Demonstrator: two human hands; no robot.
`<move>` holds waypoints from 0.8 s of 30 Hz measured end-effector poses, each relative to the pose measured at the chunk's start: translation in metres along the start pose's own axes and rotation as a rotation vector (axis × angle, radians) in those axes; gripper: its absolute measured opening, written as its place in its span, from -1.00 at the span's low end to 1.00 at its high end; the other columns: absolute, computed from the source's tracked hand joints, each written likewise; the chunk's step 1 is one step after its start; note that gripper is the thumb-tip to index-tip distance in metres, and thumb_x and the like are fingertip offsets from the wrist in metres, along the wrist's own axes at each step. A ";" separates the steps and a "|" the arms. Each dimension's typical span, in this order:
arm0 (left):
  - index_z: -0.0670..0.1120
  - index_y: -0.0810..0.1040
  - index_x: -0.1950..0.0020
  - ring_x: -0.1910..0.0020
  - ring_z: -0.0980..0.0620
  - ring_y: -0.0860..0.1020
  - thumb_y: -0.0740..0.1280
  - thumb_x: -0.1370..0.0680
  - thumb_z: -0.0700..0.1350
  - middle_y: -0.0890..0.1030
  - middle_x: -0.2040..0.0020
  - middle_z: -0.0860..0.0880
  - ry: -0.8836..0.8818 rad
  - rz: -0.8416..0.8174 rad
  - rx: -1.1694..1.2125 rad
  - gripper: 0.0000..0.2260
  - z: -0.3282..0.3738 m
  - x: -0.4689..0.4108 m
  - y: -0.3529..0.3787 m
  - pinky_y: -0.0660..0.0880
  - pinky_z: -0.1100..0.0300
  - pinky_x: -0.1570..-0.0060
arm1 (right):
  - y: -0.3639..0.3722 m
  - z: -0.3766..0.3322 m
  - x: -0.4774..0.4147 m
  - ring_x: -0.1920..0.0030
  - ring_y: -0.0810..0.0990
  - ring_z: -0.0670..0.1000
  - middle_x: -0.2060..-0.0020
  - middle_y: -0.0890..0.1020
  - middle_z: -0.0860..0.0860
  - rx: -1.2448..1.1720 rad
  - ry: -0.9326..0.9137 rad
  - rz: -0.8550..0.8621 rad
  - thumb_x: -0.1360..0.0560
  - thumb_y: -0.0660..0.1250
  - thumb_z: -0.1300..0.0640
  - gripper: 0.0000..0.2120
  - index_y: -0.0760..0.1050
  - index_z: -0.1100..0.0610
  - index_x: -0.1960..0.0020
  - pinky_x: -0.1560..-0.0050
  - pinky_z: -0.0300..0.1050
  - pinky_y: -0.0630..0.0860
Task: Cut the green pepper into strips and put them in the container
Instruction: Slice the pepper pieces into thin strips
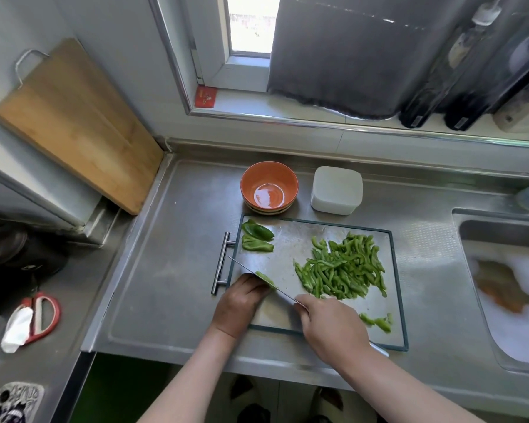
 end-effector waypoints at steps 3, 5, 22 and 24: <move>-0.12 0.70 -0.05 -0.01 -0.11 0.60 0.47 -0.47 -0.29 0.66 -0.03 -0.10 0.013 -0.020 0.002 -0.81 0.000 -0.001 0.002 0.58 0.05 0.03 | -0.003 0.000 -0.002 0.14 0.58 0.11 0.16 0.64 0.01 0.010 -0.006 0.015 -0.64 0.10 -0.02 -0.81 0.48 -0.05 -0.09 0.29 -0.01 0.33; -0.10 0.67 -0.08 -0.02 -0.12 0.61 0.50 -0.44 -0.31 0.65 -0.05 -0.09 0.023 -0.032 0.007 -0.75 0.001 -0.001 0.002 0.58 0.05 0.07 | -0.003 0.000 -0.002 0.14 0.58 0.11 0.17 0.63 0.02 0.031 -0.014 0.016 -0.64 0.10 -0.02 -0.81 0.47 -0.04 -0.10 0.29 -0.01 0.31; -0.07 0.65 -0.11 -0.01 -0.07 0.59 0.56 -0.35 -0.37 0.66 -0.04 -0.07 0.030 0.038 0.056 -0.61 0.004 -0.007 -0.005 0.55 0.13 0.02 | 0.003 -0.002 -0.013 0.27 0.49 0.16 0.23 0.61 0.04 0.050 0.019 -0.046 -0.63 0.10 0.06 -0.85 0.43 0.01 0.02 0.34 -0.01 0.31; -0.09 0.67 -0.11 -0.01 -0.06 0.60 0.56 -0.36 -0.36 0.66 -0.03 -0.07 0.030 0.049 0.059 -0.63 0.004 -0.007 -0.006 0.55 0.15 -0.02 | 0.007 -0.004 -0.018 0.28 0.47 0.17 0.23 0.60 0.04 0.050 0.028 -0.072 -0.62 0.11 0.10 -0.87 0.40 0.00 0.05 0.35 0.00 0.29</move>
Point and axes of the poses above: each hand's wrist, its own x-axis away from the middle knuckle, its own y-axis out of the palm, z = x × y, the point moved 10 cm from there along -x, towards the middle knuckle
